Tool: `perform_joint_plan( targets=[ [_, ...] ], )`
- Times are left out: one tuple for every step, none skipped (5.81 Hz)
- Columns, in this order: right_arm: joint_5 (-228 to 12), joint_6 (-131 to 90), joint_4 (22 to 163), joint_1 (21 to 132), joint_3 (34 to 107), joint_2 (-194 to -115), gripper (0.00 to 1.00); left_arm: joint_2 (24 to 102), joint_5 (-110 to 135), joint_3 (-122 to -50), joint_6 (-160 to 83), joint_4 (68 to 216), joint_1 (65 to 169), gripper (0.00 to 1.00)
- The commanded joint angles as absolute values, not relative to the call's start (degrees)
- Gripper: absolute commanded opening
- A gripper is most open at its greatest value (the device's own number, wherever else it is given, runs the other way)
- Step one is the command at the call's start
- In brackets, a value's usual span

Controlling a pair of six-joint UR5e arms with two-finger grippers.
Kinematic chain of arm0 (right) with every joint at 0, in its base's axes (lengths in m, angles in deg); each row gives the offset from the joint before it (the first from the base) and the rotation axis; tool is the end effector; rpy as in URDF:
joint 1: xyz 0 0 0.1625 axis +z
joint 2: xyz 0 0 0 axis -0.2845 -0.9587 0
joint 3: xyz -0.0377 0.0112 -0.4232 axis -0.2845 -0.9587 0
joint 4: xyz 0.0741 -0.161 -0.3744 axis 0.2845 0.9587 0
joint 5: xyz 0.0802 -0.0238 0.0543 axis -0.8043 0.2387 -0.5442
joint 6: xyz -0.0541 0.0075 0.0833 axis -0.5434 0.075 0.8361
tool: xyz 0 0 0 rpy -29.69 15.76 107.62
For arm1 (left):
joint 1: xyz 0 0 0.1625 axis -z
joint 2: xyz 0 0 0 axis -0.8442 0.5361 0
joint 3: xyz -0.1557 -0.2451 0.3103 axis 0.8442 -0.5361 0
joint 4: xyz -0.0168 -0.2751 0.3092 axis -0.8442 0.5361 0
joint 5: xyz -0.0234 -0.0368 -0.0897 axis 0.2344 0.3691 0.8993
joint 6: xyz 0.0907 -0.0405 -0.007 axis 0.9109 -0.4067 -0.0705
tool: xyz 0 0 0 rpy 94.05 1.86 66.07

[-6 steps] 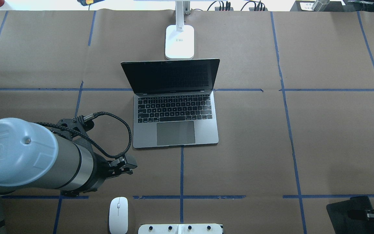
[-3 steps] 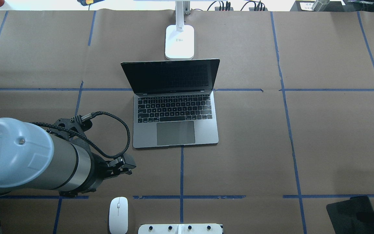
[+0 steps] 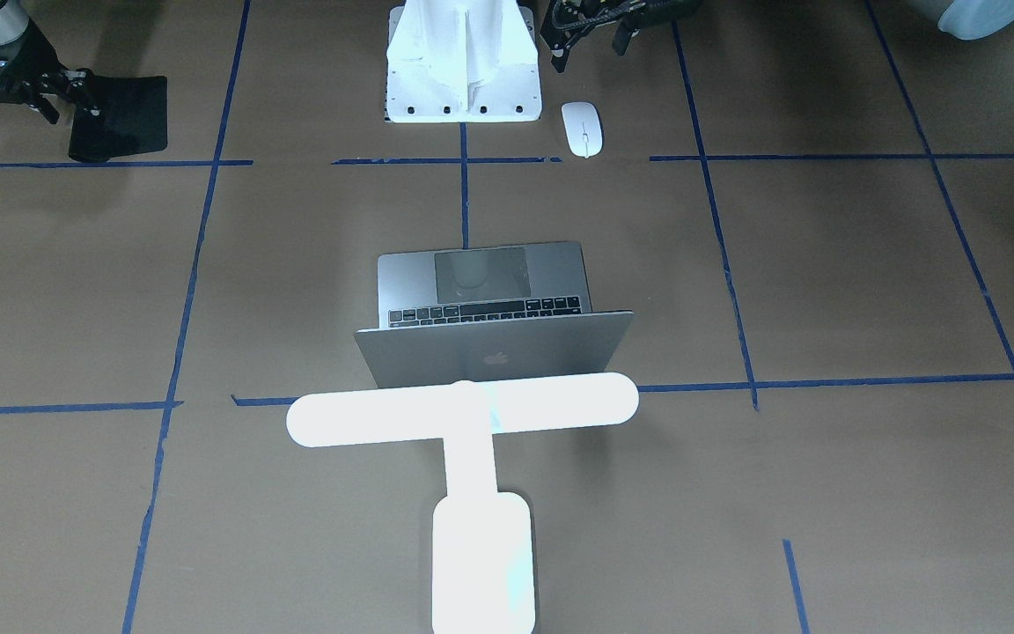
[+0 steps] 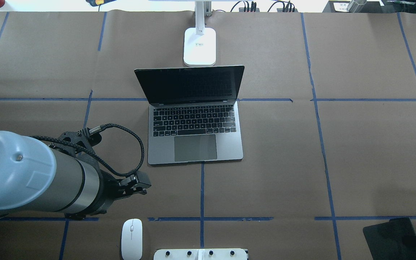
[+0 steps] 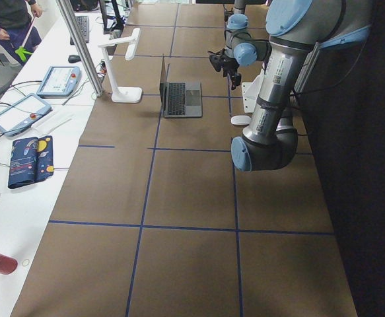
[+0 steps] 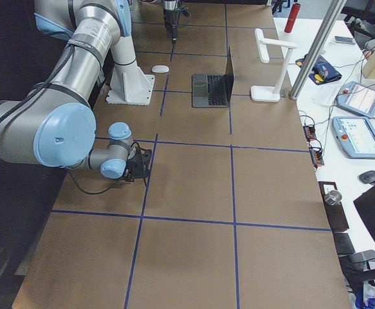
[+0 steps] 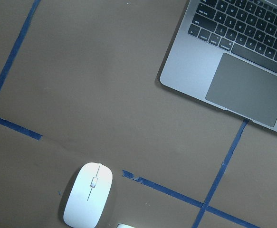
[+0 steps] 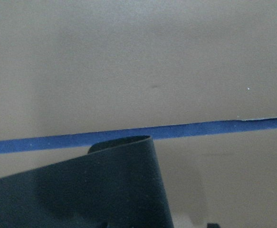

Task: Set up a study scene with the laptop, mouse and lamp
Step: 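Carry the black mouse pad with the right gripper toward the laptop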

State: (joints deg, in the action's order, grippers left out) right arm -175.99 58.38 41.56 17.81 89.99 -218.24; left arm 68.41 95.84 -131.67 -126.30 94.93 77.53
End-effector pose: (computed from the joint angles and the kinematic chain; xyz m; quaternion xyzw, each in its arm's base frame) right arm -0.2114 -0.1368 0.6150 -0.0190 -0.3674 0.0512 0.9285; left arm 0.3766 -0.2508 0.1566 -0.0909 0.4331 -0.1960 0.8751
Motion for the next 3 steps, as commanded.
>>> perform_joint_plan(
  targets=[
    [-176.31, 58.5, 41.56, 17.76, 89.85, -217.85, 0.49, 68.41, 95.84, -131.79, -126.34, 94.93, 77.53, 1.0],
    [-176.31, 58.5, 41.56, 17.76, 89.85, -217.85, 0.49, 68.41, 95.84, -131.88, -126.34, 94.93, 77.62, 1.0],
    [-176.4, 58.5, 41.56, 17.67, 89.85, -217.76, 0.37, 68.33, 95.84, -132.22, -126.34, 94.93, 77.53, 1.0]
  ],
)
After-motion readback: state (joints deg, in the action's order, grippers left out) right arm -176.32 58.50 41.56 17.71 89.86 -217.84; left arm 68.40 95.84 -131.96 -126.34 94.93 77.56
